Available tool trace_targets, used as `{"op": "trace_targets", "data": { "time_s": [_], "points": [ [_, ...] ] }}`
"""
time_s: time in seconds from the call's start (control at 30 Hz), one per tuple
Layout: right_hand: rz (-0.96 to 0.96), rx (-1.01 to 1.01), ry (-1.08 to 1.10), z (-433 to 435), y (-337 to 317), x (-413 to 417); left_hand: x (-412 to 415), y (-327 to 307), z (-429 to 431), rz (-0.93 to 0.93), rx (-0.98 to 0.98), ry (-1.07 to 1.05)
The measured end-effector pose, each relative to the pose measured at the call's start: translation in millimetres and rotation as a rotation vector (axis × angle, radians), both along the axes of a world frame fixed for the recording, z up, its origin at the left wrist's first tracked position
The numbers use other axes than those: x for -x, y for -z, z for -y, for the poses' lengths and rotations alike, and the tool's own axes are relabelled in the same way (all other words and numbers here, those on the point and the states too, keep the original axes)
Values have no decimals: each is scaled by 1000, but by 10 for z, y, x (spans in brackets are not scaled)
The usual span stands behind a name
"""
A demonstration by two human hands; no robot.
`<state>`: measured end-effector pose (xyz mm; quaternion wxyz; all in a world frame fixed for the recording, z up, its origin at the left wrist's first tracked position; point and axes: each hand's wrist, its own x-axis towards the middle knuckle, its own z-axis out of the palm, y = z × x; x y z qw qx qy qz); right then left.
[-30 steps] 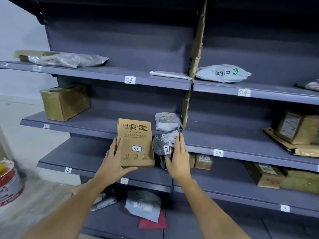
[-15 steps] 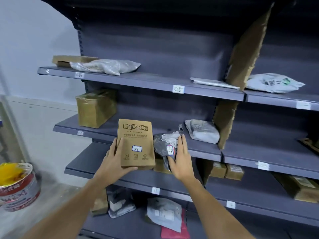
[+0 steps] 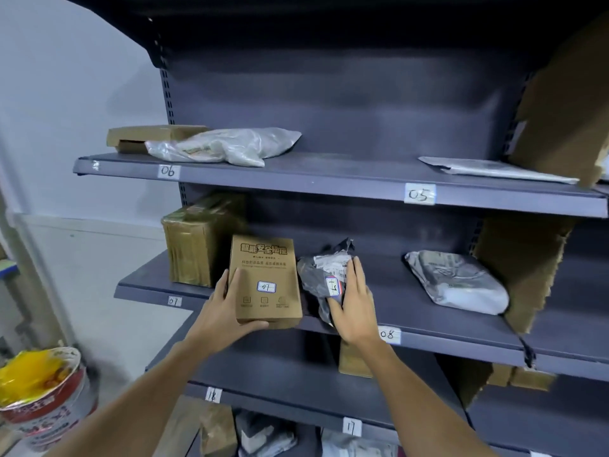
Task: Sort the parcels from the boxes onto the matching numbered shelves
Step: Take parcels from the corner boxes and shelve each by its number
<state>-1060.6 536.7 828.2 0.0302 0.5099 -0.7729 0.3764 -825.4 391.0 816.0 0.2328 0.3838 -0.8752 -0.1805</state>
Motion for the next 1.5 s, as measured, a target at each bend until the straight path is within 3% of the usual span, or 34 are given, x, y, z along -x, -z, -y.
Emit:
{"op": "trace_targets", "data": {
  "time_s": [0.37,0.47,0.53,0.6,0.67,0.8,1.03,1.5],
  "points": [
    [5,-15,130,570,-1,0,181,-29,789,77,-75,70],
    [13,-188,174,700,55,-60,185,-19,963,122,-84,74],
    [-24,-427,222,781,115,-92,198,-26,1048,197,-20,76],
    [-36,-531,257,836,174,-109,198,-24,1090,250,158,95],
    [-41,-530,279,888,186,-111,206,5,1142,249,367,126],
    [-12,-466,238,1022,194,-138,292,76,1119,248,552,272],
    [-95,-616,226,1164,393,-175,450,176,1274,381,506,267],
    [-122,-639,165,1517,390,-111,420,213,1563,298,638,139]
  ]
}}
